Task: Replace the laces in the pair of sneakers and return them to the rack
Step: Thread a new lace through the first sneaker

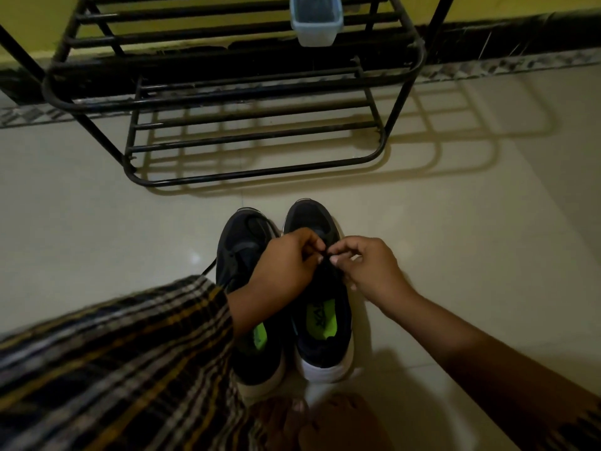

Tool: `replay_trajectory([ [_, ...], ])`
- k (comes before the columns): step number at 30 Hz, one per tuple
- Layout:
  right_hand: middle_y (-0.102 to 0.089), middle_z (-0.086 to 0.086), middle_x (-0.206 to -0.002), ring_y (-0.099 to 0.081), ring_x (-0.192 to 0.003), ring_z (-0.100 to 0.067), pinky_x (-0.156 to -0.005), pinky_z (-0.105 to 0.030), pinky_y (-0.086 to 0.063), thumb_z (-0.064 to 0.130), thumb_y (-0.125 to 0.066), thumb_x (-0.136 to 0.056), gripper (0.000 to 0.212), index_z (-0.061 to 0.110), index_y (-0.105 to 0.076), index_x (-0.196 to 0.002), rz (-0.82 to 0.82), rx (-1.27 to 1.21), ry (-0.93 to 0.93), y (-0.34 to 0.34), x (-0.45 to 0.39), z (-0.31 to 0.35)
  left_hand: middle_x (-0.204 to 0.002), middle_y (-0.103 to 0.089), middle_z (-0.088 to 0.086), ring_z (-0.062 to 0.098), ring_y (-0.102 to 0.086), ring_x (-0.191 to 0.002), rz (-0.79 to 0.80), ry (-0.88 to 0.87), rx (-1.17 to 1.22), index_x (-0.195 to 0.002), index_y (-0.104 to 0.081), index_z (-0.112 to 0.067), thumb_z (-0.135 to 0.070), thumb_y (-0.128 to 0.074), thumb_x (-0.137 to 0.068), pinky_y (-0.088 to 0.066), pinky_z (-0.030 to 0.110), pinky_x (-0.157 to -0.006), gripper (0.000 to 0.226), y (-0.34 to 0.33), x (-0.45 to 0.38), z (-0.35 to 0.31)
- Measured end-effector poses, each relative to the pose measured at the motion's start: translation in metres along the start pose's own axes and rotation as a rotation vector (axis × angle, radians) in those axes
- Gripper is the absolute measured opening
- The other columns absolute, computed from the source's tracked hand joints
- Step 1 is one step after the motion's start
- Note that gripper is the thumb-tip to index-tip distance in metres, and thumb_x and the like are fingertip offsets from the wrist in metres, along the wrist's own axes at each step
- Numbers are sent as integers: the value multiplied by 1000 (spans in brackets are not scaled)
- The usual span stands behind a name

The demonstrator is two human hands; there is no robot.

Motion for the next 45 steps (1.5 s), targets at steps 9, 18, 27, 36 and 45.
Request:
replay_trajectory([
  [9, -59, 16, -56, -53, -56, 1, -59, -21, -43, 6, -64, -83, 26, 27, -65, -68, -159, -85, 118, 21, 5, 18, -116, -55, -4, 12, -51, -107, -10, -399, -269, -110, -60, -20, -36, -53, -85, -44, 26, -91, 30, 8, 55, -15],
  [18, -60, -9, -78, -62, -72, -16, -73, -34, -54, 0, -51, -92, 23, 17, -57, -78, -238, -401, 335, 63, 27, 97, -147, -41, -1, 19, -46, -128, 23, -382, -377, -131, -52, -26, -49, -40, -93, -36, 37, -107, 46, -14, 78, 7],
  [27, -64, -4, -85, -59, -62, -16, -51, -23, -40, 14, -52, -92, 16, 17, -54, -76, -205, 168, 155, 54, 13, 83, -145, -42, -10, 13, -44, -128, -9, -375, -322, -128, -52, -35, -45, -41, -92, -35, 32, -102, 40, -11, 75, 11],
  [36, -69, 5, -76, -57, -69, -11, -55, -18, -36, 14, -48, -91, 13, 16, -54, -79, 100, 387, -67, 14, 21, 33, -142, -45, -13, 10, -45, -127, -21, -385, -265, -125, -55, -36, -41, -42, -93, -39, 34, -100, 35, -11, 71, 16],
  [45, -72, -3, -74, -46, -45, 2, -50, -6, -36, 8, -49, -95, 14, 12, -51, -81, -109, -290, 172, 56, 40, 115, -142, -44, -14, 8, -45, -126, -24, -369, -243, -125, -53, -37, -41, -42, -92, -37, 32, -101, 34, -10, 71, 16],
])
Point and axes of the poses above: each hand's wrist, its own x-axis away from the middle knuckle, its own y-axis out of the back of the hand, z = x × y, the point moved 10 cm from there along -x, towards the middle knuckle
